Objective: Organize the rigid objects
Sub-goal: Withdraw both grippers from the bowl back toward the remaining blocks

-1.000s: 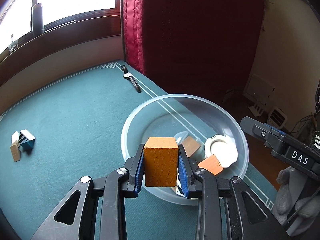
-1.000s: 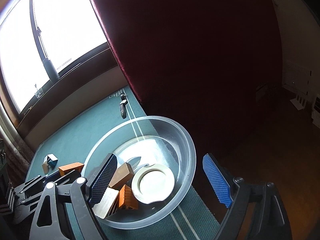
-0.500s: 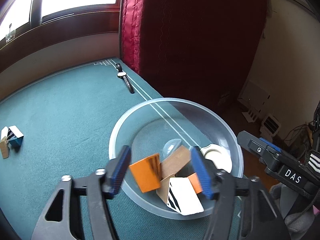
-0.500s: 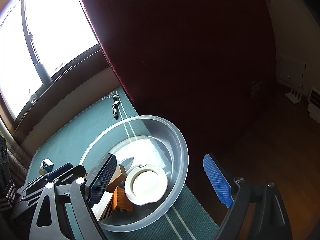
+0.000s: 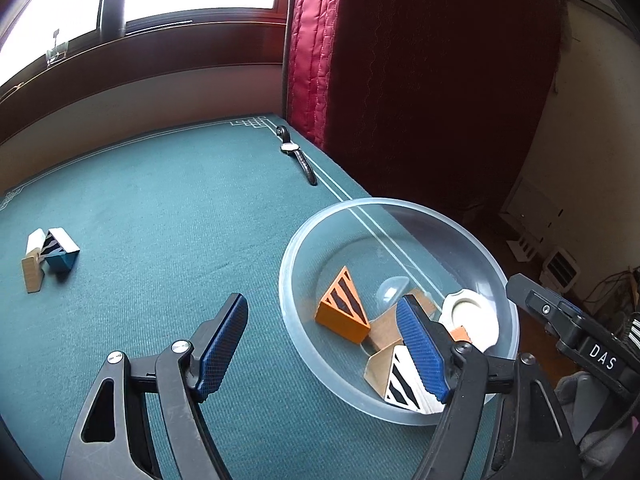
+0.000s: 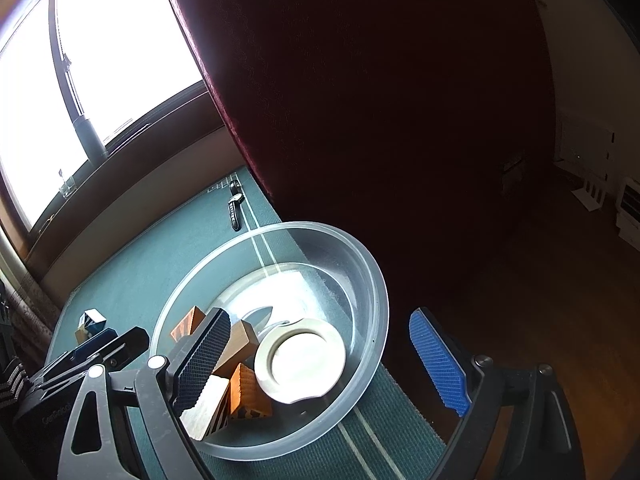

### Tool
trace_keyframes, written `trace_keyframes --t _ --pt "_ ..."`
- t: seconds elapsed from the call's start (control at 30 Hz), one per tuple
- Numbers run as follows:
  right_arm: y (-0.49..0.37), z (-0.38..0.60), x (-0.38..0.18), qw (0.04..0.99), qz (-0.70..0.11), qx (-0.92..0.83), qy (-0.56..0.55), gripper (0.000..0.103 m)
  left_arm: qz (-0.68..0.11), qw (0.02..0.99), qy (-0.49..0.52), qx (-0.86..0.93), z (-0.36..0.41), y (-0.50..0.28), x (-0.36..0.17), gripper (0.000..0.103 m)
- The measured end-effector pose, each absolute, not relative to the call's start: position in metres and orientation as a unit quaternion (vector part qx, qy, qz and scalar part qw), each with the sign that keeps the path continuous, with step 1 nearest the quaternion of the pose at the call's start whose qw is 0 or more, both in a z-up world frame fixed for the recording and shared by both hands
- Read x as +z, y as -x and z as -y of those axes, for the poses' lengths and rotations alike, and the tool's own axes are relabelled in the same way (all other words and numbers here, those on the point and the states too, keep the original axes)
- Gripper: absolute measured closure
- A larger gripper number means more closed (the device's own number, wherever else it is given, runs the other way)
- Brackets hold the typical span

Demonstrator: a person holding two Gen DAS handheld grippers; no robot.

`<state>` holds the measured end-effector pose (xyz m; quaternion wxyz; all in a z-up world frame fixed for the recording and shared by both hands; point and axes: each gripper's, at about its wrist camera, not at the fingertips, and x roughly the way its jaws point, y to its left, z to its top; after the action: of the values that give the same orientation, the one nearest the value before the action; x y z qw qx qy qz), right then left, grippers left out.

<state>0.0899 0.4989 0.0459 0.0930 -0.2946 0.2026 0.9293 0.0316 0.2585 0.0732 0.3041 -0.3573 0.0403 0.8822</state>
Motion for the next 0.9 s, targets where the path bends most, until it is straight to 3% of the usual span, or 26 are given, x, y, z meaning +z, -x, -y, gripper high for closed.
trace_keyframes --t 0.9 --pt "-0.094 -0.458 0.046 0.078 -0.146 0.943 0.289 0.008 -0.026 0.233 0.361 0.903 -0.204 -0.017 0.059 0.025"
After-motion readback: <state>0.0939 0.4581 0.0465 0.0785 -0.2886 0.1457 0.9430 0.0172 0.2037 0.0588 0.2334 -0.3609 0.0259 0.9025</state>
